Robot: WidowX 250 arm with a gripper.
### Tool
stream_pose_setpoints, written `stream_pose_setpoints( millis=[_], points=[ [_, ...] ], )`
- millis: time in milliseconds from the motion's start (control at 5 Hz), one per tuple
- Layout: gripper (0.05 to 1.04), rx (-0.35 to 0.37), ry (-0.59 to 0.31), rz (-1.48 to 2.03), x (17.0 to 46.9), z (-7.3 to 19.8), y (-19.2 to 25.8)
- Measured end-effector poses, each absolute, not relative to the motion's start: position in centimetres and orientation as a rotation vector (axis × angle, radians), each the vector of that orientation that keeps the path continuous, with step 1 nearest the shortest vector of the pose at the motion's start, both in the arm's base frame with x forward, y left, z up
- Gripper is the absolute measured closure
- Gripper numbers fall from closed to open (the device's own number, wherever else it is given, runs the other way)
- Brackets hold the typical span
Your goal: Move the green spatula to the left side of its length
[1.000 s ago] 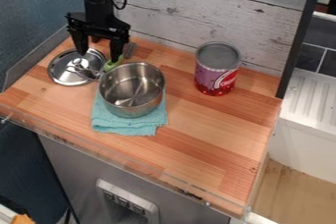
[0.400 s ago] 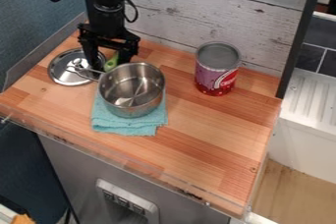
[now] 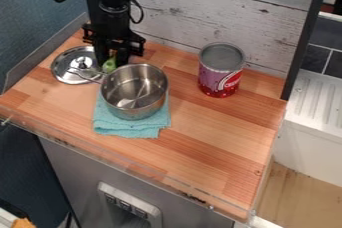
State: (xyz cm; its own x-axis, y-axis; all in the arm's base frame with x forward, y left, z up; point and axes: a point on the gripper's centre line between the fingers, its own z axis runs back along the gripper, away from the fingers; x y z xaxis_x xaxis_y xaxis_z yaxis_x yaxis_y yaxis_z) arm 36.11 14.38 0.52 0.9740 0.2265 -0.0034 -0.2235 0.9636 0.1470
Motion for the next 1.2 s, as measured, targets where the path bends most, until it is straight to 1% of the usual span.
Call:
stream_pose_setpoints(
  millis=[200,400,600,800,1000,1200],
  points=[
    [0.698,0.142,0.023,0.224,36.0,0.5,14.3],
    [0.698,0.138,0.016,0.204,35.3,0.9,13.9],
    [0.698,0.167,-0.149,0.215,35.6,6.9,13.4],
    [0.698,0.125,-0.230,0.155,34.5,10.7,10.5],
    [0.698,0.073,-0.208,0.029,32.0,10.3,6.4],
    [0.698,0.046,-0.157,-0.077,29.0,9.1,2.5]
  ],
)
